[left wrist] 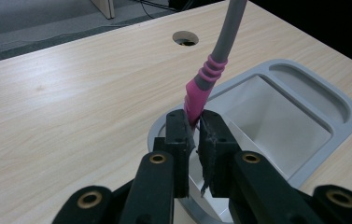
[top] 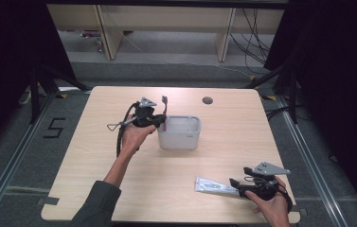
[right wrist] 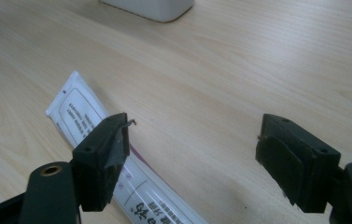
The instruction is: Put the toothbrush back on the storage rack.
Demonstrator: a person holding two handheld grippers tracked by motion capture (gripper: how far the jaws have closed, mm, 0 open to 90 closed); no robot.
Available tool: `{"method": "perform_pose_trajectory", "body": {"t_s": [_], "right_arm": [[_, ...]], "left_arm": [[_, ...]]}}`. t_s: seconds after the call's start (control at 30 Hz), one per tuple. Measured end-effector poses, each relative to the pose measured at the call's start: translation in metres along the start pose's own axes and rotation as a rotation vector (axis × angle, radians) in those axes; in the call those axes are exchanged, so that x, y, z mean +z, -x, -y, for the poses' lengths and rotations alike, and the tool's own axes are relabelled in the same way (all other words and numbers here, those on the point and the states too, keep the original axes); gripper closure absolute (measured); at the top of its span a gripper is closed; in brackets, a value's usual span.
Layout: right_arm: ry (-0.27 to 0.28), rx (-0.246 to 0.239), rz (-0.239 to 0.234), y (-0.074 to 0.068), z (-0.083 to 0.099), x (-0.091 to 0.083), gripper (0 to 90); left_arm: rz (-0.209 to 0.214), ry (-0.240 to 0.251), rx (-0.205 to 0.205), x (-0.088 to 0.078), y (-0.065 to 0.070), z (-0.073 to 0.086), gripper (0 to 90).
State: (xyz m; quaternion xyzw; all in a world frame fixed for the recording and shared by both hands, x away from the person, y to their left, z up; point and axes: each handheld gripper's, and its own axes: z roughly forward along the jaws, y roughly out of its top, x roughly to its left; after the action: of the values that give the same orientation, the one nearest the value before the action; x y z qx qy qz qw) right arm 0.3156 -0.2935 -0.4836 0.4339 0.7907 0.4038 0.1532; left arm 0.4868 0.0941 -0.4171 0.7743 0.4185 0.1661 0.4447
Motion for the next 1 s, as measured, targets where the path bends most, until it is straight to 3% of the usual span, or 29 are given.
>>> {"method": "perform_pose_trajectory", "body": {"t_s": [0.3, 0.43, 0.53, 0.57, 0.6, 0.63, 0.7, 1.0], "right_arm": [[0.012, -0.017, 0.003, 0.002, 0.0, 0.001, 26.0], [0.012, -0.019, 0.006, 0.002, 0.0, 0.001, 25.9], [0.012, -0.02, 0.01, 0.002, 0.0, 0.001, 26.0], [0.004, 0.008, 0.007, 0.0, 0.001, 0.0, 25.9], [0.007, -0.015, 0.004, 0.002, 0.0, 0.001, 25.9], [-0.01, 0.033, 0.001, -0.002, 0.001, 0.0, 25.9], [0.011, -0.014, 0.008, 0.001, 0.0, 0.001, 25.9], [0.011, -0.014, 0.012, 0.001, 0.0, 0.001, 25.9]], "left_arm": [[-0.014, -0.013, 0.007, 0.0, -0.001, 0.001, 80.2], [-0.039, -0.011, 0.024, -0.003, 0.0, 0.0, 70.0], [-0.054, -0.004, 0.015, -0.005, -0.001, 0.0, 61.4], [-0.056, -0.002, 0.015, -0.006, -0.002, 0.0, 59.3], [-0.056, -0.001, 0.014, -0.008, -0.002, -0.001, 58.2], [-0.06, 0.003, 0.02, -0.009, -0.003, -0.001, 57.7], [-0.064, 0.007, 0.019, -0.012, -0.003, -0.001, 57.1], [-0.066, -0.014, 0.028, -0.018, -0.005, -0.001, 51.4]]}}
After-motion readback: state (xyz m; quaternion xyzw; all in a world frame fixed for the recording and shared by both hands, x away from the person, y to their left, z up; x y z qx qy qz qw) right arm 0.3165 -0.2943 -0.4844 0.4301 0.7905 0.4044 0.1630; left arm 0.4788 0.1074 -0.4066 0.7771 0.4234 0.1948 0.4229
